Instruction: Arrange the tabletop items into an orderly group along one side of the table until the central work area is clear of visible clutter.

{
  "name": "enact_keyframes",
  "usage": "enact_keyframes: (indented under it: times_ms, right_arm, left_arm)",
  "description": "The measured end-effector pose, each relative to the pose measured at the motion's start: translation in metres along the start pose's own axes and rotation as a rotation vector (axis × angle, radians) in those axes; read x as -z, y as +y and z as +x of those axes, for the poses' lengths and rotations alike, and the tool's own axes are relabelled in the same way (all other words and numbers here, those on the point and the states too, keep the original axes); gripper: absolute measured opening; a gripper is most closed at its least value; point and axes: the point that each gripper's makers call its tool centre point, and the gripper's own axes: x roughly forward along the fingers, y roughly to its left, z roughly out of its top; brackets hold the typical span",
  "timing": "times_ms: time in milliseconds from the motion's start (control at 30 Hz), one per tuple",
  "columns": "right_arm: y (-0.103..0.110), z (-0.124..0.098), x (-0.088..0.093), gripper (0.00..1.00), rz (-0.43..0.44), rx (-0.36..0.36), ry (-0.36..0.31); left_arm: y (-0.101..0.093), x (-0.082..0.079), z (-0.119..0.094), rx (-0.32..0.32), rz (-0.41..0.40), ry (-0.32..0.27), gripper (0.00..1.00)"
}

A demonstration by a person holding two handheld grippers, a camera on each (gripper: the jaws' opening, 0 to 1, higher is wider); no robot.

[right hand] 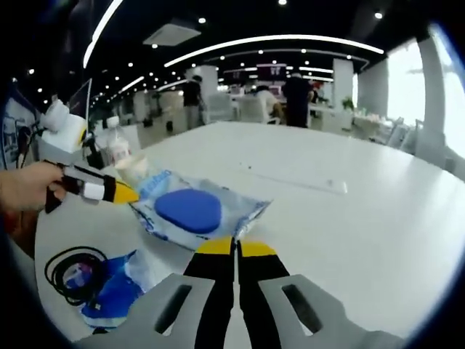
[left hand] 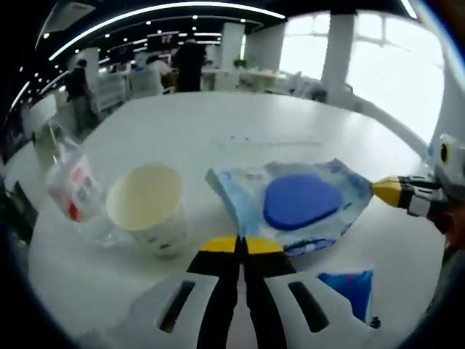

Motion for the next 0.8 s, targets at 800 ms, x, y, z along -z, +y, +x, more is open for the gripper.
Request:
enact_keyframes:
  times_ms: [800]
  right_arm:
    - [-0.003,0.014,0.034,0.01,-0.020,0.054,0.071]
  left_arm:
    - [0.006,0.021,0.014,-0.098,-0.069,0.021,0.00]
